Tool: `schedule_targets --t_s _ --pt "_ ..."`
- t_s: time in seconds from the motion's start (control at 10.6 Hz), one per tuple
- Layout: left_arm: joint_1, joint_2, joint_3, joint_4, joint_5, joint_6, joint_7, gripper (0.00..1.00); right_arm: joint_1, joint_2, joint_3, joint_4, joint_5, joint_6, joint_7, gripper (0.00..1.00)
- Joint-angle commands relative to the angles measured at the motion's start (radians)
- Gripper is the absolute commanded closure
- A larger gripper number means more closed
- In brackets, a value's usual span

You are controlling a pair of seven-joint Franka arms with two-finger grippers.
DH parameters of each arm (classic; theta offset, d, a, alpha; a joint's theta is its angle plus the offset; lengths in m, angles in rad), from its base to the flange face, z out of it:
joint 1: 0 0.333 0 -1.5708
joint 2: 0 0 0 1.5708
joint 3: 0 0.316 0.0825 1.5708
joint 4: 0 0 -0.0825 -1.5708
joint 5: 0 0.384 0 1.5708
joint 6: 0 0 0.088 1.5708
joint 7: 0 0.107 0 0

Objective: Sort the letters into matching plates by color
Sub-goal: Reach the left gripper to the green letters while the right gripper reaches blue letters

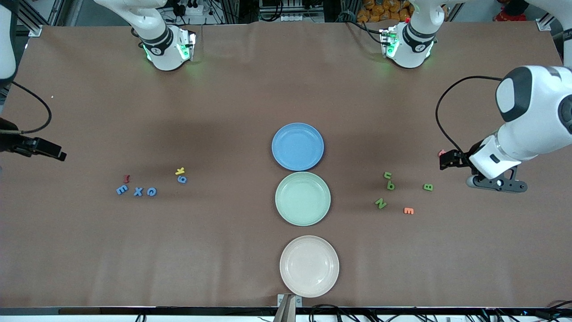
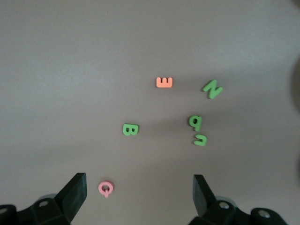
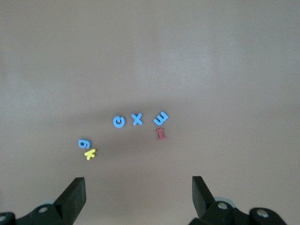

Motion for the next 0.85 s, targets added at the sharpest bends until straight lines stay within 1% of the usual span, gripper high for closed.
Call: schedule_targets --t_s 0.0,0.09,0.19,0.28,0.38,0.47,0.56,0.66,0.75 --pt "0.041 0.079 -0.003 -0.060 0.021 0.185 0.088 0.00 0.005 0.063 0.005 -0.013 0.031 0.080 0.182 0.00" --pt "0.045 0.097 -0.002 -0.089 0.027 0.251 0.115 0.00 0.009 0.083 0.005 -0.015 0.031 0.103 0.315 0.00" --pt "0.048 0.129 -0.002 -0.093 0.077 0.286 0.117 0.00 0.018 0.102 0.006 -0.015 0.033 0.118 0.462 0.00" --pt "0.039 0.156 -0.002 -0.093 0.149 0.314 0.111 0.04 0.028 0.115 0.006 -0.015 0.038 0.138 0.594 0.00" --pt "0.036 0.177 -0.002 -0.093 0.183 0.332 0.097 0.05 0.040 0.131 0.005 -0.016 0.068 0.167 0.760 0.00" --pt "0.044 0.196 -0.003 -0.099 0.188 0.363 0.100 0.04 0.041 0.142 0.005 -0.035 0.085 0.215 0.928 0.00" --pt "0.045 0.208 -0.003 -0.123 0.187 0.412 0.100 0.04 0.043 0.149 0.006 -0.065 0.085 0.276 1.044 0.00" --pt "0.045 0.223 -0.003 -0.148 0.187 0.467 0.096 0.04 0.045 0.166 0.006 -0.073 0.091 0.313 1.129 0.00" --pt "0.045 0.242 -0.005 -0.154 0.185 0.484 0.088 0.04 0.045 0.183 0.005 -0.073 0.100 0.328 1.231 0.00"
